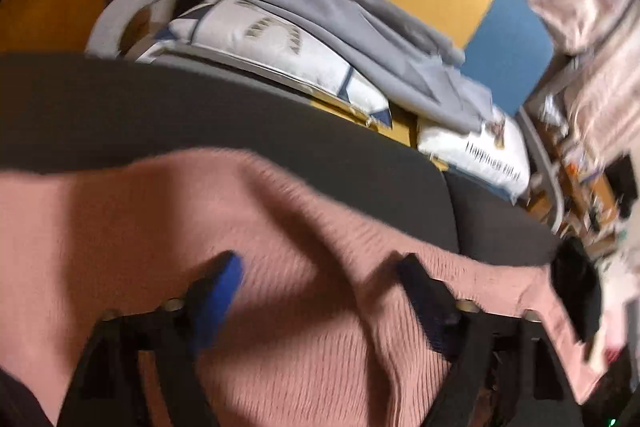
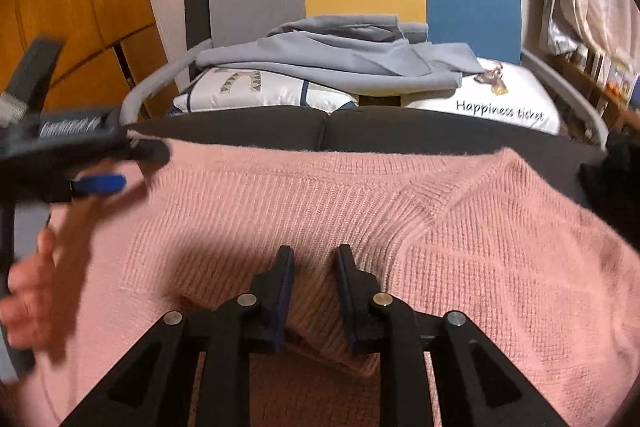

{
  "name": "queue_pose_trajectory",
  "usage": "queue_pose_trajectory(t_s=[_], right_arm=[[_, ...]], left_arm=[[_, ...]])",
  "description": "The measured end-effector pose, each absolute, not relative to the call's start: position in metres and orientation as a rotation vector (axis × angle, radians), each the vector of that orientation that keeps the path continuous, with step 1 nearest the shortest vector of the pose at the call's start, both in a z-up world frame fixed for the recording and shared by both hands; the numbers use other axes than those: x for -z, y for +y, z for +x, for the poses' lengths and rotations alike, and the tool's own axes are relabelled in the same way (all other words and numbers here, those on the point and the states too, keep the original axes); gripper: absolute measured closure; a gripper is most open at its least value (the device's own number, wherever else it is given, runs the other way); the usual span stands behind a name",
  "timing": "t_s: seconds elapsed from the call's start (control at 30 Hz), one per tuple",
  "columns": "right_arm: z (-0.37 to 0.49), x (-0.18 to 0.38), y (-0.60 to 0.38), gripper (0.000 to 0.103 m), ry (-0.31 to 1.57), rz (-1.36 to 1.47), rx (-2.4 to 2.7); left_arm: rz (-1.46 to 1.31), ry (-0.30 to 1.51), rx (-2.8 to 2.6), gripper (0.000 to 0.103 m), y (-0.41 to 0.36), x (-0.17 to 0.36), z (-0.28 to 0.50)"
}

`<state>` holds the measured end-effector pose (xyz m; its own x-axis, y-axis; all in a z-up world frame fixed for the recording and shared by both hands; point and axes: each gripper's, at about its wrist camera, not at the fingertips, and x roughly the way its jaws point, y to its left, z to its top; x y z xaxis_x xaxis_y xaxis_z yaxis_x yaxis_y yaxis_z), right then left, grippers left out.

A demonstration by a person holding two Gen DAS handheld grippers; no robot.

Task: Fold clothes

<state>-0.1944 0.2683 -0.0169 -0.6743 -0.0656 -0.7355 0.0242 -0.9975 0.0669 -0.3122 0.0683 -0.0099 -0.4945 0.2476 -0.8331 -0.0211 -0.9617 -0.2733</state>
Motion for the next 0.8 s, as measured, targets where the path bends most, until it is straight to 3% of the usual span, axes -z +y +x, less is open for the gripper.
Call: queue_pose_trajectory(t_s=[0.03,0.17,0.27,0.43,0.5,0.57,0.67,0.77,0.8], right_arm=[[-0.194,0.017,0.266,0.082,-0.062,1.247,2.835],[-0.193,0.016,0.261,0.082,-0.017,1.248,2.852],[-0.193,0.017,0.263,0.082,-0.041,1.242,2.848],[-0.193,0.017,0.266,0.082,-0.078,1.235,2.841],[-0.193,0.017,0.265,0.082,-0.076,1.234,2.842],[-0.193,0.017,0.265,0.082,-0.074,1.234,2.843],[-0.193,0.017,0.266,0.082,-0.077,1.232,2.842],[-0.192,0.017,0.265,0.082,-0.074,1.229,2.846],[-0.192,0.017,0.265,0.082,-0.071,1.228,2.847]], left_arm=[[-1.509,-0.275,-2.601,0.017,0.072,0.010,-0.319],[-1.518,-0.374,-2.719,0.062,0.048,0.007,-0.337],[-1.478,-0.453,-2.742,0.076,0.024,0.010,-0.339],[-1.310,-0.106,-2.857,0.074,0.042,0.015,-0.324],[-1.312,-0.051,-2.895,0.065,0.042,0.016,-0.326],[-1.376,-0.078,-2.953,0.048,0.030,0.016,-0.330],[-1.488,-0.206,-3.059,0.047,0.005,0.015,-0.325],[-1.441,-0.417,-3.008,0.047,-0.004,0.006,-0.304],[-1.414,-0.405,-2.980,0.047,0.003,0.002,-0.297]])
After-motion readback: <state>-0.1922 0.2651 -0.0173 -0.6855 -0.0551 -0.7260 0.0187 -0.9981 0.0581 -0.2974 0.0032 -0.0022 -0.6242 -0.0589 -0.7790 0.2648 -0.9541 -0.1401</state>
